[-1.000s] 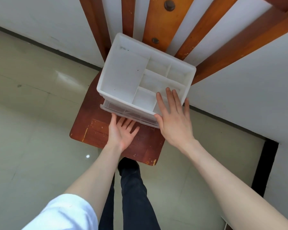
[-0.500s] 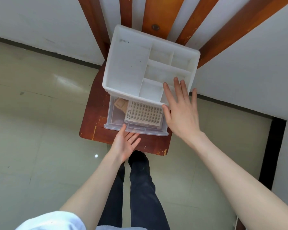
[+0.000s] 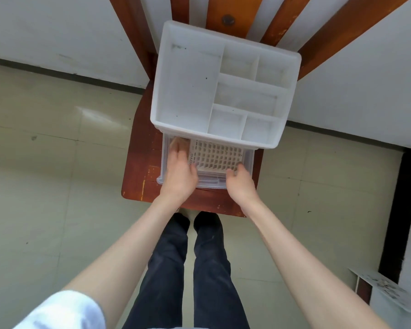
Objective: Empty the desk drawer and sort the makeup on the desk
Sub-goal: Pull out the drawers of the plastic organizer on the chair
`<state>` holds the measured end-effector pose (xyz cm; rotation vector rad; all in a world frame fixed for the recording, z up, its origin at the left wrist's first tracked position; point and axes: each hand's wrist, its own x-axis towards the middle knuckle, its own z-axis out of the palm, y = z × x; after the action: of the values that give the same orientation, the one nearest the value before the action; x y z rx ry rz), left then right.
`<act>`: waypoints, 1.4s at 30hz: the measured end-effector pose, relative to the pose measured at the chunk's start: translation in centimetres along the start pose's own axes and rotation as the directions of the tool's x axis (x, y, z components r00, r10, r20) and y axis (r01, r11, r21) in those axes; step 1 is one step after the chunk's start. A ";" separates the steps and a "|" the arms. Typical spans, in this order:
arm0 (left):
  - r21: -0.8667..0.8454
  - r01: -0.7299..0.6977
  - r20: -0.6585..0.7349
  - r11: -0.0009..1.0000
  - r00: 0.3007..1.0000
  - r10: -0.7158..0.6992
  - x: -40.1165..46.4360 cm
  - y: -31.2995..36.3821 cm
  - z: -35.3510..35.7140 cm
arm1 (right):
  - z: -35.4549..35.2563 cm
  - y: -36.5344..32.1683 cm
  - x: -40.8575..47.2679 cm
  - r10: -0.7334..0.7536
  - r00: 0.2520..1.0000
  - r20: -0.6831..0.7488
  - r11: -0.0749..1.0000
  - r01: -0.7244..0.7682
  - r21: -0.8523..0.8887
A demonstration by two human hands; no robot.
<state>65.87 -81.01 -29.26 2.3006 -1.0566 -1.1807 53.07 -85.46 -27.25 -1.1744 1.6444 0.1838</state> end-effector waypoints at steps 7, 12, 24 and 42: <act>0.087 0.075 0.038 0.993 0.996 -0.079 2.9 -1.0 2.1 | 2.7 -0.9 2.1 0.172 0.981 -0.089 0.974 -0.157 0.161; 0.237 0.073 -0.056 0.969 0.997 -0.061 2.2 -0.5 2.3 | 2.6 -1.1 1.8 0.193 0.970 -0.148 0.970 -0.165 0.179; 0.009 0.197 -0.075 0.980 0.978 -0.196 1.5 0.8 2.9 | 2.3 -1.0 2.0 0.161 0.976 -0.144 0.983 -0.146 0.113; -0.344 0.403 0.044 0.848 0.909 -0.415 0.7 0.3 -0.6 | 0.2 -1.0 0.5 0.071 0.991 -0.109 0.997 -0.073 -0.013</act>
<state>66.49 -81.77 -29.11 2.3021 -0.3020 -1.3488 53.98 -86.17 -27.28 -1.1553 1.7852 0.1828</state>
